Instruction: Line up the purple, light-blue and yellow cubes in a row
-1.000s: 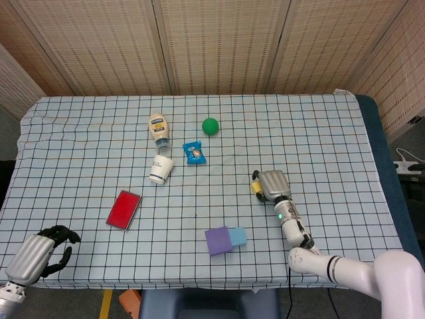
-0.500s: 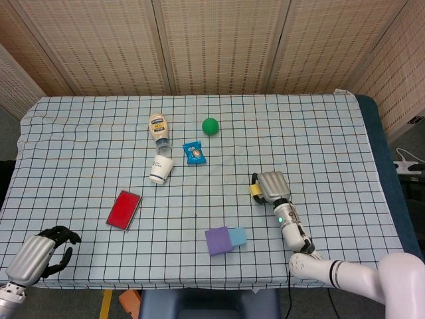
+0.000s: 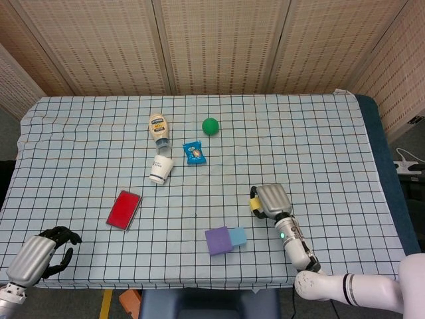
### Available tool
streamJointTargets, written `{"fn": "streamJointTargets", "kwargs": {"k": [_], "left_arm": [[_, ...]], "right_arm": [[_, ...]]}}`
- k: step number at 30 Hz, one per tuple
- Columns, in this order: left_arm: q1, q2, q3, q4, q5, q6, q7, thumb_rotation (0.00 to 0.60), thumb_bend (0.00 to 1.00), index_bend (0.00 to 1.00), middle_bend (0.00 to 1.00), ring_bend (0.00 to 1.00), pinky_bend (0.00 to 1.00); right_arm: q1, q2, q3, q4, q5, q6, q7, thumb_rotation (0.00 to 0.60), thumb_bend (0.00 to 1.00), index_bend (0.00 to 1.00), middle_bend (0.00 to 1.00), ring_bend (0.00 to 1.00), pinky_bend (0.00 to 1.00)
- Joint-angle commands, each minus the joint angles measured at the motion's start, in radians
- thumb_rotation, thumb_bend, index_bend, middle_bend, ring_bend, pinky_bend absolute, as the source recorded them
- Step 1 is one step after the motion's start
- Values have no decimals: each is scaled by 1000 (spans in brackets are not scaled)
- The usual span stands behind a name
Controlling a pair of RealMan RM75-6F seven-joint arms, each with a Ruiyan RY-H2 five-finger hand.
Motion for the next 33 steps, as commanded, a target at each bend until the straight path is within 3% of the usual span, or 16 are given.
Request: {"fn": "streamJointTargets", "kwargs": {"k": [1, 16, 33], "left_arm": [[0, 1, 1, -1, 2, 0, 1, 600, 574, 438, 461, 301, 418], [2, 2, 2, -1, 6, 7, -5, 600, 574, 439, 461, 301, 419], [2, 4, 1, -1, 5, 10, -8, 600, 574, 438, 461, 301, 418]], "right_arm": [[-19, 25, -36, -69, -15, 54, -34, 600, 292, 606, 938, 832, 917], [-53, 15, -106, -141, -73, 73, -36, 600, 293, 608, 939, 834, 919], [-56, 14, -117, -175, -75, 58, -32, 600, 292, 609, 943, 836, 921]]}}
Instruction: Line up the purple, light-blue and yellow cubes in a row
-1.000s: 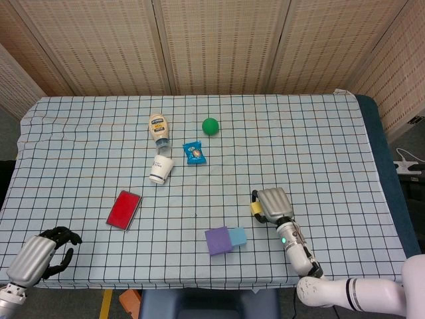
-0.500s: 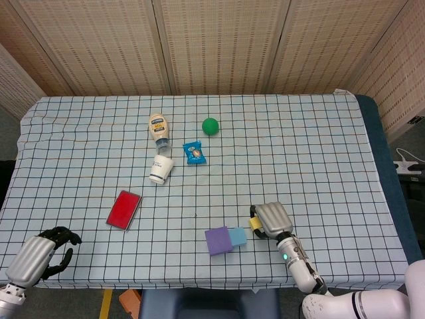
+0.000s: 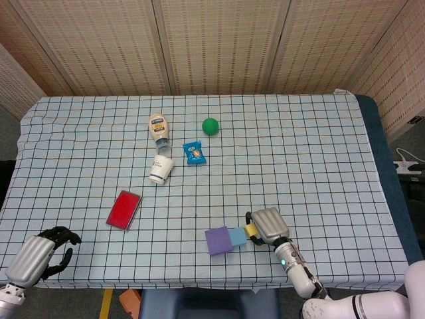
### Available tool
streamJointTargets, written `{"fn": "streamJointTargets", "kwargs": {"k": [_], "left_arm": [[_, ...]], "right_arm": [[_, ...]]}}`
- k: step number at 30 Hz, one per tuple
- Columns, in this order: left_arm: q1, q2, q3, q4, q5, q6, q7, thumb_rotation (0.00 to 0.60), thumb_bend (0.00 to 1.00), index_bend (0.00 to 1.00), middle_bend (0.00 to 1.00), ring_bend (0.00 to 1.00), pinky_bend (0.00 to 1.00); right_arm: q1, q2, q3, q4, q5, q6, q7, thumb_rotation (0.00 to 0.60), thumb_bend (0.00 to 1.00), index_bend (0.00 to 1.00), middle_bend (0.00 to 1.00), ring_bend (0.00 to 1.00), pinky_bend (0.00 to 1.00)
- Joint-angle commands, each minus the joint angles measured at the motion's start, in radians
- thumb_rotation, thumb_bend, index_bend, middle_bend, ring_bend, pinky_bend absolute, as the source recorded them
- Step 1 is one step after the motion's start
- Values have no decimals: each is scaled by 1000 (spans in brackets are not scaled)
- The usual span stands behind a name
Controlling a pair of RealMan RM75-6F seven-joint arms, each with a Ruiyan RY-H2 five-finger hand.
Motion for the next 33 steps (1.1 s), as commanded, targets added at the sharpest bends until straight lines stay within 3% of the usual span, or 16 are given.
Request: {"fn": "streamJointTargets", "kwargs": {"k": [1, 33], "left_arm": [[0, 0, 0, 0, 1, 1, 0, 600, 574, 439, 461, 301, 418], [2, 2, -1, 1, 3, 7, -9, 600, 575, 439, 461, 300, 418]], "right_arm": [[1, -3, 1, 0, 4, -1, 0, 600, 292, 609, 943, 836, 922], [14, -41, -3, 40, 43, -32, 11, 600, 293, 607, 944, 837, 922]]}}
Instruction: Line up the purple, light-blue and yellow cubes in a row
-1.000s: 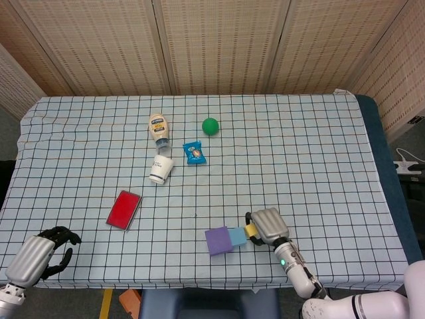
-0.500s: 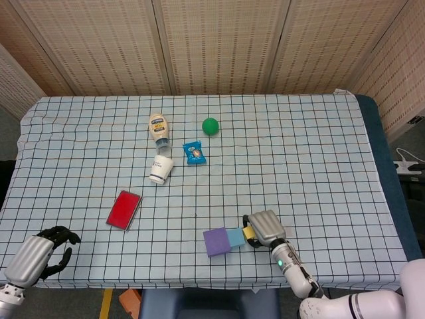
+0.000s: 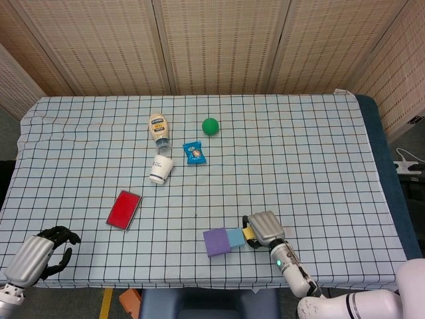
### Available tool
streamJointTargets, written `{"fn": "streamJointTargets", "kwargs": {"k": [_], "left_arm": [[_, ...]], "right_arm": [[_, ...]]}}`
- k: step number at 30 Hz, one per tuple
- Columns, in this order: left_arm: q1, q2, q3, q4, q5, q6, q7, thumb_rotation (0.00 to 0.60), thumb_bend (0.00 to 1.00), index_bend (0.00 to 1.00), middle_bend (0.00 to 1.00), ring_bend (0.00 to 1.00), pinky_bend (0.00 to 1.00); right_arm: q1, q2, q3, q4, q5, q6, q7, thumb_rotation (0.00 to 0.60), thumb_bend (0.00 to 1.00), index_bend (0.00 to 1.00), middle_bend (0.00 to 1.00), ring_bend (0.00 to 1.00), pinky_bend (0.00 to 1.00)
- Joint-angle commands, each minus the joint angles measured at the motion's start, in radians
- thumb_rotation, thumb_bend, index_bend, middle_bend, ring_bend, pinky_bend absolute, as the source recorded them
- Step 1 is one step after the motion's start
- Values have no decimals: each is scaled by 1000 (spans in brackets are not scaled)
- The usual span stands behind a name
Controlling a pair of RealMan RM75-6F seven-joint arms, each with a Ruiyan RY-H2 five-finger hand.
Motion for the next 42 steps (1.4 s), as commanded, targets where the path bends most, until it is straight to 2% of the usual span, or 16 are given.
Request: {"fn": "streamJointTargets", "kwargs": {"k": [1, 7, 21, 24, 36, 42], "left_arm": [[0, 0, 0, 0, 1, 0, 0, 600, 574, 439, 461, 300, 418], [0, 0, 0, 0, 1, 1, 0, 600, 574, 439, 461, 301, 418], [0, -1, 1, 1, 4, 2, 1, 600, 574, 439, 461, 300, 418], [0, -1, 1, 1, 3, 0, 2, 600, 573, 439, 461, 300, 419], [-1, -1, 2, 0, 4, -1, 2, 600, 573, 438, 461, 300, 418], [-1, -1, 3, 0, 4, -4, 3, 600, 574, 439, 462, 300, 418]], "right_arm": [[-1, -1, -1, 1, 0, 0, 2, 600, 293, 603, 944, 837, 922], [-1, 6, -3, 1, 2, -12, 14, 600, 293, 554, 944, 838, 922], [-5, 39, 0, -17, -9, -29, 50, 600, 293, 312, 944, 839, 922], [-5, 49, 2, -23, -9, -35, 61, 600, 292, 285, 944, 839, 922], [4, 103, 17, -57, 16, -47, 84, 600, 292, 283, 945, 841, 922], [17, 131, 8, -85, 61, -40, 54, 600, 293, 356, 956, 850, 925]]}}
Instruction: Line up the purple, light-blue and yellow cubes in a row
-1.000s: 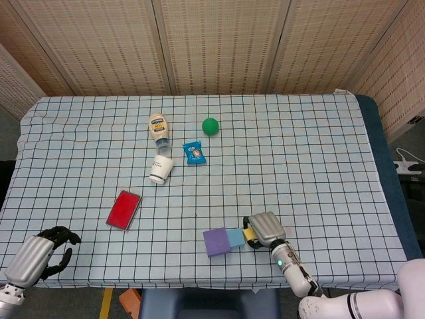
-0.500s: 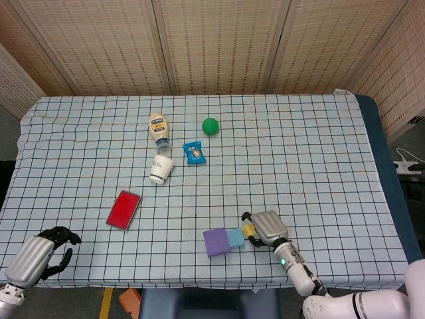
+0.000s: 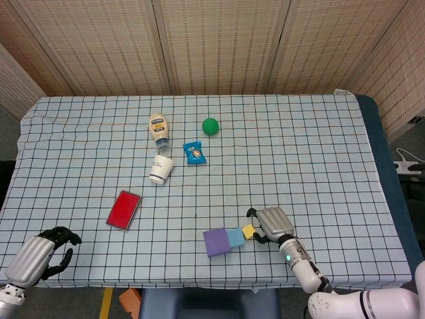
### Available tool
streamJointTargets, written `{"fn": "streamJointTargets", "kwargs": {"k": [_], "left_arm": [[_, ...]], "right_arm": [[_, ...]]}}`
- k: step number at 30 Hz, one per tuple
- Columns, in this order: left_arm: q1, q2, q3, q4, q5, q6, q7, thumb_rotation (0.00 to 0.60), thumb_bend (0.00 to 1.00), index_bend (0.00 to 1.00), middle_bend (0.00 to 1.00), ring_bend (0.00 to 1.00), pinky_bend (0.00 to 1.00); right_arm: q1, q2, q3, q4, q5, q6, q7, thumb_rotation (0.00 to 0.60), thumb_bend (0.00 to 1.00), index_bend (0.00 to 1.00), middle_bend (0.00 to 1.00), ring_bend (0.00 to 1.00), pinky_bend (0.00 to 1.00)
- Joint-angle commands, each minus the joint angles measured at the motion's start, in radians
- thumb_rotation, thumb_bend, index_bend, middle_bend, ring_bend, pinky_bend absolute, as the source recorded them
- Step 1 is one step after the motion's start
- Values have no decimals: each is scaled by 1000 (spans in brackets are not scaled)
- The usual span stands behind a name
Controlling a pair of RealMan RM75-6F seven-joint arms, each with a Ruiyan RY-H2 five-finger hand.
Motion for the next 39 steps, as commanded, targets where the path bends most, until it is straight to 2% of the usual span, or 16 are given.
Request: {"fn": "streamJointTargets", "kwargs": {"k": [1, 6, 10, 31, 39], "left_arm": [[0, 0, 0, 0, 0, -1, 1, 600, 573, 439, 461, 300, 418], [-1, 0, 0, -1, -1, -2, 2, 600, 573, 439, 461, 300, 419], [-1, 0, 0, -1, -2, -3, 2, 600, 574, 439, 461, 301, 419], [0, 1, 0, -1, -1, 0, -1, 600, 573, 439, 462, 300, 419], [-1, 2, 2, -1, 0, -2, -2, 600, 573, 439, 461, 300, 419]], "right_arm": [[11, 13, -7, -16, 28, -1, -21, 600, 298, 366, 957, 851, 925], [29, 27, -13, -33, 74, -17, -34, 600, 428, 412, 963, 854, 932], [40, 27, -15, -33, 92, -26, -31, 600, 471, 427, 964, 856, 934], [61, 22, -37, -34, 108, -39, 0, 600, 510, 427, 970, 862, 935], [39, 74, -45, -78, 57, -26, 49, 600, 510, 427, 970, 862, 936]]}}
